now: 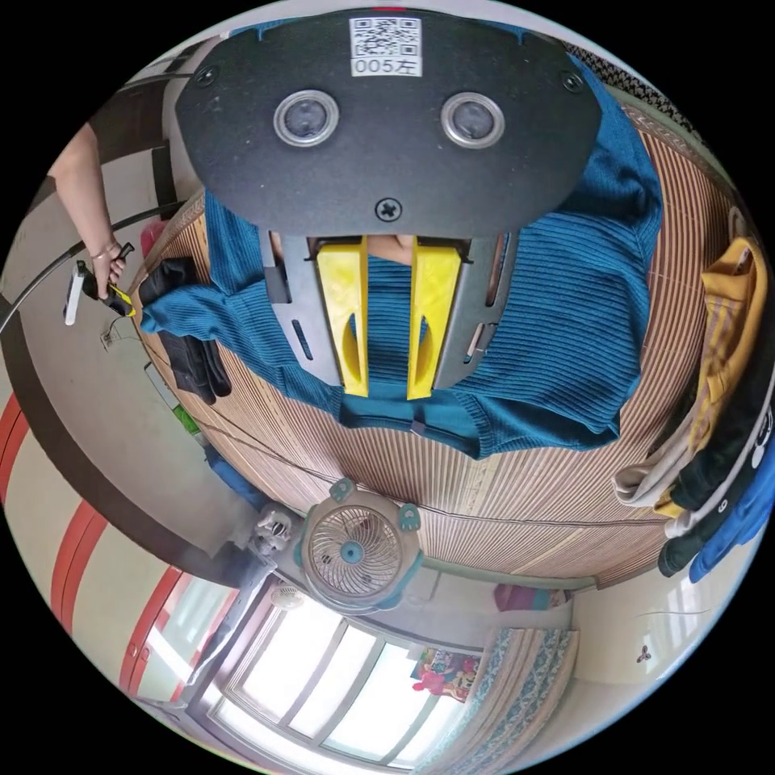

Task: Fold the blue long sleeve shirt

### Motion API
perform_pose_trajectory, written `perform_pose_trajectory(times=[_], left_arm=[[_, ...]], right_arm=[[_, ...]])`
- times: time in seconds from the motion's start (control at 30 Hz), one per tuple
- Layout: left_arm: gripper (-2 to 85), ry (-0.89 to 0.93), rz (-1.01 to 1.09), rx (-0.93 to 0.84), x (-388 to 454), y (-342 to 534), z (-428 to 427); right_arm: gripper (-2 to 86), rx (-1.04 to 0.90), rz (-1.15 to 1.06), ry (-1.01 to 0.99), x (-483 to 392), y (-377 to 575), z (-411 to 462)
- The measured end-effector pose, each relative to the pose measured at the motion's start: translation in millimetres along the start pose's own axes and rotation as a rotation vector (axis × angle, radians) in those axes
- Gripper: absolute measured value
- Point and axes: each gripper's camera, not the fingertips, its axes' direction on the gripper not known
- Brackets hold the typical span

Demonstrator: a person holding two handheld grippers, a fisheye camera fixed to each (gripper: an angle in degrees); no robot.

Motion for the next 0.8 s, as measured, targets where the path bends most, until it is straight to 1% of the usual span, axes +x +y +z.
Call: perform_pose_trajectory(times=[0.13, 0.2, 0.27, 0.33, 0.43, 0.57, 0.8], left_arm=[[8.4, -0.013, 0.028, -0.018, 6, -1, 5], [8.7, -0.010, 0.010, -0.026, 3, -3, 8], [8.8, -0.011, -0.008, -0.023, -1, -4, 8], [8.7, -0.013, -0.022, -0.015, -5, -5, 8], [8.5, -0.016, -0.039, -0.014, -10, -6, 7], [8.4, -0.008, -0.058, -0.011, -16, -7, 6], [8.1, 0.018, -0.108, 0.012, -35, -9, -2]], right_arm=[[6.5, -0.121, 0.090, -0.042, 16, -17, 33], [5.5, -0.138, 0.078, -0.046, 15, -18, 38], [3.4, -0.115, 0.044, -0.032, 10, -15, 36], [0.1, -0.062, -0.026, 0.055, -1, -9, 27], [-1.3, 0.026, -0.081, 0.099, -9, -5, 7], [-1.6, 0.126, -0.123, 0.068, -15, -6, -32], [-1.6, 0.332, -0.269, 0.009, -54, -8, -136]])
